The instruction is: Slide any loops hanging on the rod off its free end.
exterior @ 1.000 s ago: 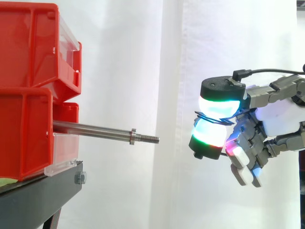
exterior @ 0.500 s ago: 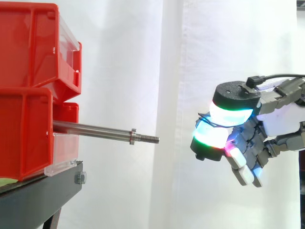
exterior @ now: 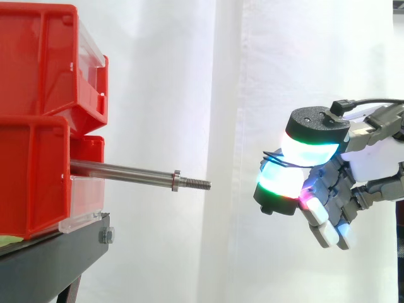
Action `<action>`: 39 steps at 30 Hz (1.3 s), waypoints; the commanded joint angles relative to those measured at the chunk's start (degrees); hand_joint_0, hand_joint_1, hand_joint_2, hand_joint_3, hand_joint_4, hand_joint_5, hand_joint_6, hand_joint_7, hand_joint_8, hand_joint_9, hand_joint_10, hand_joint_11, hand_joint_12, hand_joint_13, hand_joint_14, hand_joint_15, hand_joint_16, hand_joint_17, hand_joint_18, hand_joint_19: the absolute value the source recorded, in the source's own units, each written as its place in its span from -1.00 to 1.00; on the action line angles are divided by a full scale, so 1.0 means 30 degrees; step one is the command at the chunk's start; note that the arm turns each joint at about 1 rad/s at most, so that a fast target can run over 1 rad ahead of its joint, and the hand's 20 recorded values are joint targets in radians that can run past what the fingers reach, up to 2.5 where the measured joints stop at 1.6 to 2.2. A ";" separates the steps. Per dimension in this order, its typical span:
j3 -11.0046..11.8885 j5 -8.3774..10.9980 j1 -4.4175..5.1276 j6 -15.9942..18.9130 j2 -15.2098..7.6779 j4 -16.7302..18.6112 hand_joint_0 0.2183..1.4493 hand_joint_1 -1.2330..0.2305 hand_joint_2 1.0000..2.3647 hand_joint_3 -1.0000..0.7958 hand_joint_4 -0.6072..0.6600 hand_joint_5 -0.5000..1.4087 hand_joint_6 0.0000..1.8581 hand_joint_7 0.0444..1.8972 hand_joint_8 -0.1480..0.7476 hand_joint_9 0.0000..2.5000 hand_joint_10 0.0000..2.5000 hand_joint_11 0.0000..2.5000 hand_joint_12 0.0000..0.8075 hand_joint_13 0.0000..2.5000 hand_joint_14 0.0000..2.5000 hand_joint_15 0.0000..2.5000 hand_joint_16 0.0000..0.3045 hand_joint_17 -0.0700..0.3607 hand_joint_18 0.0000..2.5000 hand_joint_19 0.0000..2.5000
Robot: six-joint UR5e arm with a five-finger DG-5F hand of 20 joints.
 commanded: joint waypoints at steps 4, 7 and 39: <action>0.0030 0.0003 0.0003 0.0029 -0.0003 -0.0029 -0.31 -0.33 -1.00 -0.42 0.06 -0.63 -0.04 0.10 0.03 -0.12 -0.99 -0.53 -0.20 -0.14 -0.99 -0.59 -0.69 -0.18 -0.22 -0.46; 0.0030 0.0003 0.0003 0.0029 0.0026 -0.0029 -0.27 -0.42 -1.00 -0.44 0.04 -0.64 -0.02 0.01 0.02 -0.13 -0.99 -0.53 -0.21 -0.14 -0.99 -0.59 -0.69 -0.18 -0.22 -0.48; 0.0030 0.0032 0.0003 0.0058 -0.0003 -0.0029 -0.41 -0.07 -1.00 -0.44 0.10 -0.61 -0.07 0.04 0.02 -0.10 -0.99 -0.57 -0.19 -0.13 -0.99 -0.59 -0.69 -0.18 -0.22 -0.45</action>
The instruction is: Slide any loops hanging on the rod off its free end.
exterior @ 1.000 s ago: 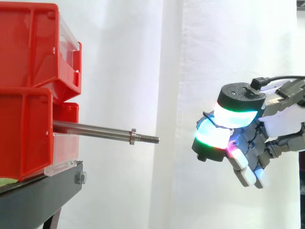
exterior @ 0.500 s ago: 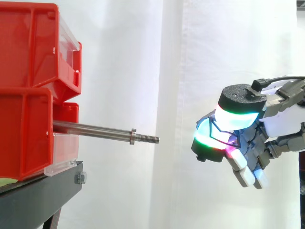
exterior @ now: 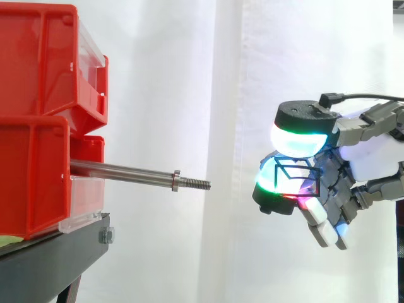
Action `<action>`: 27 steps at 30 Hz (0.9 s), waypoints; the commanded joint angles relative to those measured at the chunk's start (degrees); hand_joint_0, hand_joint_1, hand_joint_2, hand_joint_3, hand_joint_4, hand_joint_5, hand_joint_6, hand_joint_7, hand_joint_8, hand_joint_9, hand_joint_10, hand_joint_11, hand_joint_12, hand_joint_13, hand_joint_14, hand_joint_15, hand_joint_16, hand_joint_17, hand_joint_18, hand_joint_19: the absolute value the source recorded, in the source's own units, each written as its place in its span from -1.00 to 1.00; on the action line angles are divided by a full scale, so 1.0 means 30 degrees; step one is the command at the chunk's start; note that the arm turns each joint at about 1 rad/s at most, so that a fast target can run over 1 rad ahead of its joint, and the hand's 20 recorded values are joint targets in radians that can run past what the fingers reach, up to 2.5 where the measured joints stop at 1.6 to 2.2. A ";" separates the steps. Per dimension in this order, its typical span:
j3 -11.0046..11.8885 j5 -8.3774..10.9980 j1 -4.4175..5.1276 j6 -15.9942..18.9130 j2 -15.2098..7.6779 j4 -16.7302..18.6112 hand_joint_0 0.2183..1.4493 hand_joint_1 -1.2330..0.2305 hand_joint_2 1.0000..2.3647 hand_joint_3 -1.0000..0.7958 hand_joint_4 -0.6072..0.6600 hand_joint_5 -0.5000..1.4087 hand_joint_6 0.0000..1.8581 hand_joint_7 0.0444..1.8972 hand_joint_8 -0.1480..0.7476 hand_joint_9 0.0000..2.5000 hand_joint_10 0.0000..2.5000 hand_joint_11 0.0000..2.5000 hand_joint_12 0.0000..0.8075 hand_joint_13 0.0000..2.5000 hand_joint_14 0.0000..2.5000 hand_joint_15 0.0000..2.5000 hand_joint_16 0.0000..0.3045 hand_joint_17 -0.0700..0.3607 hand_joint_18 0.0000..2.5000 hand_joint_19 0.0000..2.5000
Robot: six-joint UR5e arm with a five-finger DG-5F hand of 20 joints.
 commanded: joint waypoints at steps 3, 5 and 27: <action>-0.0018 0.0000 0.0001 0.0000 -0.0003 -0.0012 -0.37 -0.11 -1.00 -0.41 0.07 -0.61 -0.07 0.06 0.03 -0.10 -0.99 -0.56 -0.19 -0.13 -0.99 -0.59 -0.69 -0.18 -0.23 -0.45; 0.0011 0.0000 0.0001 0.0000 0.0026 -0.0012 -0.36 -0.17 -0.99 -0.34 0.07 -0.61 -0.07 0.10 0.04 -0.10 -0.99 -0.57 -0.18 -0.13 -0.99 -0.59 -0.69 -0.18 -0.23 -0.45; -0.0018 0.0029 0.0089 0.1201 -0.0003 -0.0334 -0.39 -0.21 -0.97 -0.14 -0.08 -0.60 -0.03 0.06 -0.05 -0.29 -0.99 -0.79 -0.25 -0.30 -0.99 -0.75 -0.70 -0.21 -0.25 -0.50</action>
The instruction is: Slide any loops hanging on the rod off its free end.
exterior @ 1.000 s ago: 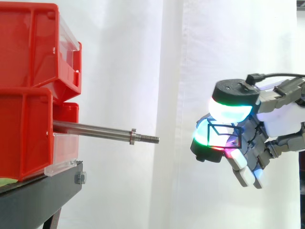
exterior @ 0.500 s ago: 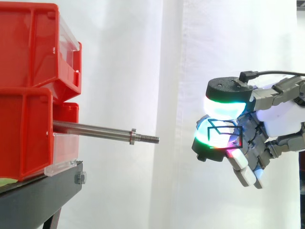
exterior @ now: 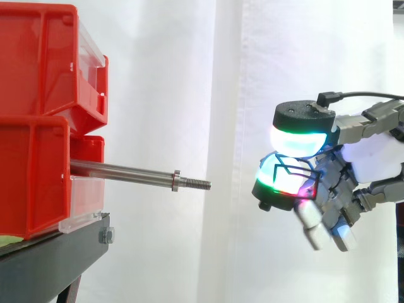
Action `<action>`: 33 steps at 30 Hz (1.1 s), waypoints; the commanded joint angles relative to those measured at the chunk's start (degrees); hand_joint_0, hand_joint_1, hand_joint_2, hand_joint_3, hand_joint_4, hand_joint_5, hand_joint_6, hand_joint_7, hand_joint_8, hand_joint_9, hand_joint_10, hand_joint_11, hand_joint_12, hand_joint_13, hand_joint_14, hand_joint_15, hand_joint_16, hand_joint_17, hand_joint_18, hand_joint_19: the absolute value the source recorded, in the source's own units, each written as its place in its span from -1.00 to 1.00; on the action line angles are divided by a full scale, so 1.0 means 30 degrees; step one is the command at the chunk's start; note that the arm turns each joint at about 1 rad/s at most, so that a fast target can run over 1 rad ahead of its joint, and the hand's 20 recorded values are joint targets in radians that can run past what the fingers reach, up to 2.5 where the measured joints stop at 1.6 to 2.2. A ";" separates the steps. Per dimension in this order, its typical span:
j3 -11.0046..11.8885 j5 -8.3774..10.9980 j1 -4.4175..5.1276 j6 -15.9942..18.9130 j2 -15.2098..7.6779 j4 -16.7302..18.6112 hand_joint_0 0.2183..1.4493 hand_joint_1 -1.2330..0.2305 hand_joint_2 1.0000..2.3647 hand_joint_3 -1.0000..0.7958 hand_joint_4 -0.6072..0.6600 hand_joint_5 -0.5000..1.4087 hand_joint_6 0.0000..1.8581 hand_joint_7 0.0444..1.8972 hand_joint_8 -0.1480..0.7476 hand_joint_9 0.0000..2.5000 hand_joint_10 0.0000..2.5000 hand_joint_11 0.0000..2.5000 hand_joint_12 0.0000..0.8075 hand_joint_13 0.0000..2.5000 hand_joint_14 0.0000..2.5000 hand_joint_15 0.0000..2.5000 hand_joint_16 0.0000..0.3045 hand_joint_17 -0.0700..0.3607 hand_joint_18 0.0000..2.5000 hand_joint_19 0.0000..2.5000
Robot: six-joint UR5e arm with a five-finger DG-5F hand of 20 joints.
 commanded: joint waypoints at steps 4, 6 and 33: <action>-0.0009 0.0112 0.0067 0.0163 -0.0006 -0.0188 -0.38 -0.22 -0.98 -0.17 -0.09 -0.59 -0.04 0.05 -0.13 -0.52 -1.00 -1.00 -0.31 -0.43 -1.00 -0.88 -0.73 -0.24 -0.32 -0.58; -0.0009 0.0200 0.0096 0.0134 -0.0006 -0.0188 -0.38 -0.22 -0.98 -0.19 -0.09 -0.59 -0.05 0.08 -0.13 -0.54 -1.00 -1.00 -0.31 -0.44 -1.00 -0.89 -0.73 -0.24 -0.33 -0.58; -0.0009 0.0552 0.0155 -0.1096 -0.0006 0.0075 -0.38 -0.18 -0.98 -0.23 -0.06 -0.61 -0.05 0.05 0.00 -0.28 -0.99 -0.81 -0.22 -0.31 -0.99 -0.75 -0.70 -0.20 -0.29 -0.51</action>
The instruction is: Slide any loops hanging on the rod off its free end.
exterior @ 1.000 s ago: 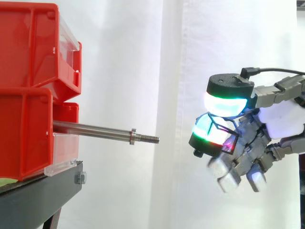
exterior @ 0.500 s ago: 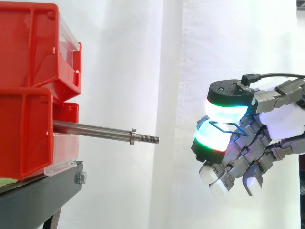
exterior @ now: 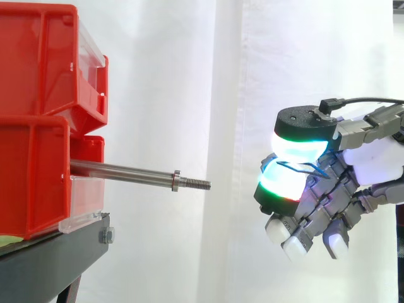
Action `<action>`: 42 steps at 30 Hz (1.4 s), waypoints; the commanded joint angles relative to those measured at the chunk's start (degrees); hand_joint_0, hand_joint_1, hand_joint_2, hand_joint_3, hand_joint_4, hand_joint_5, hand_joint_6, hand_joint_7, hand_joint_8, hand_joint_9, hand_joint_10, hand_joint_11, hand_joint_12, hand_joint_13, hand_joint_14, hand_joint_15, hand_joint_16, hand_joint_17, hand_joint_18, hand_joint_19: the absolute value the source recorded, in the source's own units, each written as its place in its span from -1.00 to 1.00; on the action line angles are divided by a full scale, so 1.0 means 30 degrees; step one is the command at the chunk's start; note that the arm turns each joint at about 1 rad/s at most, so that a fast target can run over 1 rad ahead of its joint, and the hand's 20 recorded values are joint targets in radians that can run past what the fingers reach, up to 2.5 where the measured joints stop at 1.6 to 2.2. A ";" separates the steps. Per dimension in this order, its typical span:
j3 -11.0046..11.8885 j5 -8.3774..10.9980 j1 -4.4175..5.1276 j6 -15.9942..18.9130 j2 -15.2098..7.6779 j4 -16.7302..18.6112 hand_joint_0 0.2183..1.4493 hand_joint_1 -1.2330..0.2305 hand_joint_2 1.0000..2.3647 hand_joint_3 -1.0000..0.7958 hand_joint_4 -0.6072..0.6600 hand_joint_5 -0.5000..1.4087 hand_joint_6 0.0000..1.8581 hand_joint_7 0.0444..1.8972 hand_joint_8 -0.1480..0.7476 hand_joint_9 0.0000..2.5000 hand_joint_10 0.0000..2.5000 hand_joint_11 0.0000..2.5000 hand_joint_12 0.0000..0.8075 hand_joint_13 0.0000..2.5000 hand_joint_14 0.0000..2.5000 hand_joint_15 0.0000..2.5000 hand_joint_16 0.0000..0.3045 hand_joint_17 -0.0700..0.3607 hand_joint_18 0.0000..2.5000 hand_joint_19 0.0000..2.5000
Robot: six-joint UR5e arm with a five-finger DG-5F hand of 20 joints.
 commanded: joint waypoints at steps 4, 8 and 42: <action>0.0001 -0.0020 0.0000 -0.0017 0.0007 0.0413 -0.36 -0.26 -0.98 -0.24 -0.06 -0.62 -0.05 0.03 -0.02 -0.29 -0.99 -0.80 -0.21 -0.30 -0.99 -0.75 -0.70 -0.19 -0.28 -0.52; 0.0001 -0.0020 0.0000 -0.0017 0.0007 0.0413 -0.33 -0.31 -0.98 -0.24 -0.02 -0.63 -0.04 0.01 -0.05 -0.31 -0.99 -0.80 -0.21 -0.30 -0.99 -0.75 -0.70 -0.19 -0.27 -0.53; 0.0001 0.0038 0.0293 0.1945 0.0007 -0.0349 -0.36 -0.27 -0.98 -0.14 0.15 -0.62 -0.01 0.14 0.06 -0.26 -0.99 -0.74 -0.17 -0.29 -0.99 -0.71 -0.68 -0.17 -0.27 -0.48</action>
